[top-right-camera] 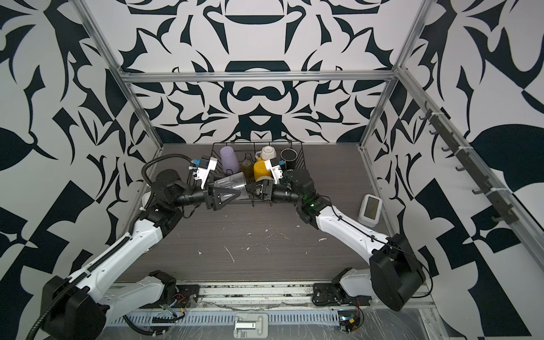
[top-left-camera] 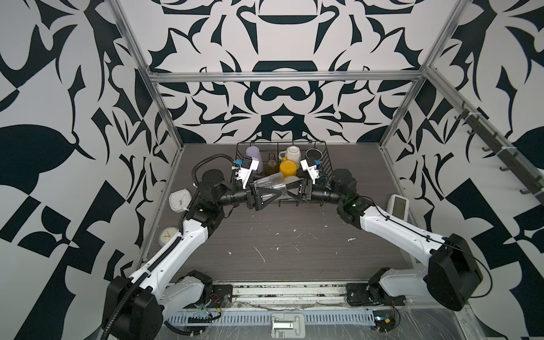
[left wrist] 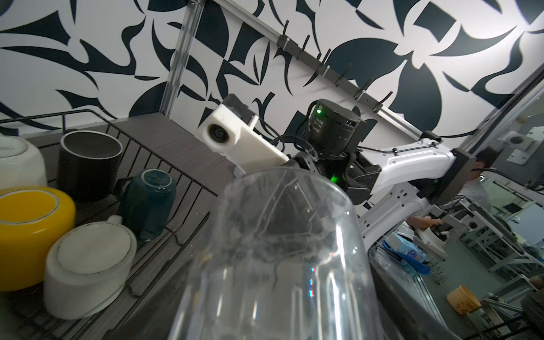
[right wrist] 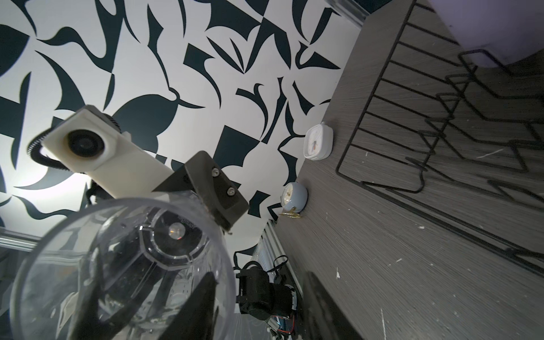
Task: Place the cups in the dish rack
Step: 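Open the right gripper and withdraw it while the left gripper holds the cup, then lower the clear glass cup upside down into the rack with the left gripper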
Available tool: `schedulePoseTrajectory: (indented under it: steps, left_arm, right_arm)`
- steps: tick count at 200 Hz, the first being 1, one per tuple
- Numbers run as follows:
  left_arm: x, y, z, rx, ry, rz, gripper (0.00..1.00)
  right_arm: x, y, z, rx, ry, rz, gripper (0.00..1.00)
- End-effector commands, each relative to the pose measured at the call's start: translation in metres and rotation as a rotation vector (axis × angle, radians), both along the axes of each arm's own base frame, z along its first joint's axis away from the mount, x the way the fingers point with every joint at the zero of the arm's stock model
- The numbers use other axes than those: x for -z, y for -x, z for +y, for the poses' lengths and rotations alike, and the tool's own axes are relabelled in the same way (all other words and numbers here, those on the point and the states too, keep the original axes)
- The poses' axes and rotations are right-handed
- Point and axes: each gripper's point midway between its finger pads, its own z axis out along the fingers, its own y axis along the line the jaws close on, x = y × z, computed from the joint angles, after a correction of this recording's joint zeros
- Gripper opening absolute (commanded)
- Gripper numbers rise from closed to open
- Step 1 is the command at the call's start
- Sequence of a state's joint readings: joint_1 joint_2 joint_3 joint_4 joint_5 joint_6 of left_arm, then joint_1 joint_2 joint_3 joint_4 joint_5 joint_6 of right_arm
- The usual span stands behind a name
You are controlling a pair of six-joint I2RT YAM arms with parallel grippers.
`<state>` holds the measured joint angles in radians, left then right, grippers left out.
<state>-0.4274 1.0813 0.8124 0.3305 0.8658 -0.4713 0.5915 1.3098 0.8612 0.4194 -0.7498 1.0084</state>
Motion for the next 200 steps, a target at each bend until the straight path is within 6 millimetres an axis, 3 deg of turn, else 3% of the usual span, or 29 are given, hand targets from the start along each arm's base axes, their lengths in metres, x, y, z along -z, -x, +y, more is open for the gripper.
schedulePoseTrajectory:
  steps: [1, 29, 70, 102, 137, 143, 161, 200]
  left_arm:
    - [-0.007, -0.008, 0.008, -0.08, -0.062, -0.037, 0.0]
    - [0.004, -0.023, 0.016, -0.18, -0.158, -0.006, 0.0]
    - [0.019, -0.047, 0.027, -0.3, -0.274, 0.079, 0.0]
    - [0.03, -0.064, 0.034, -0.366, -0.371, 0.149, 0.0]
    - [0.04, -0.082, 0.046, -0.455, -0.482, 0.212, 0.0]
    - [0.052, -0.091, 0.046, -0.47, -0.519, 0.247, 0.0]
    - [0.058, -0.1, 0.052, -0.511, -0.572, 0.27, 0.0]
    - [0.076, -0.121, 0.068, -0.6, -0.724, 0.337, 0.0]
  right_arm:
    - [-0.015, 0.0, -0.014, 0.06, 0.045, -0.094, 0.57]
    - [0.0, -0.005, -0.038, 0.173, 0.226, -0.147, 0.65]
    - [0.006, -0.013, -0.092, 0.406, 0.454, -0.235, 0.7]
    - [0.01, -0.013, -0.123, 0.518, 0.557, -0.263, 0.81]
    - [0.015, -0.011, -0.136, 0.565, 0.582, -0.266, 0.93]
    - [0.015, -0.011, -0.137, 0.573, 0.584, -0.267, 0.95]
    - [0.013, -0.01, -0.144, 0.599, 0.588, -0.28, 0.99]
    - [0.009, -0.008, -0.155, 0.641, 0.596, -0.306, 0.99]
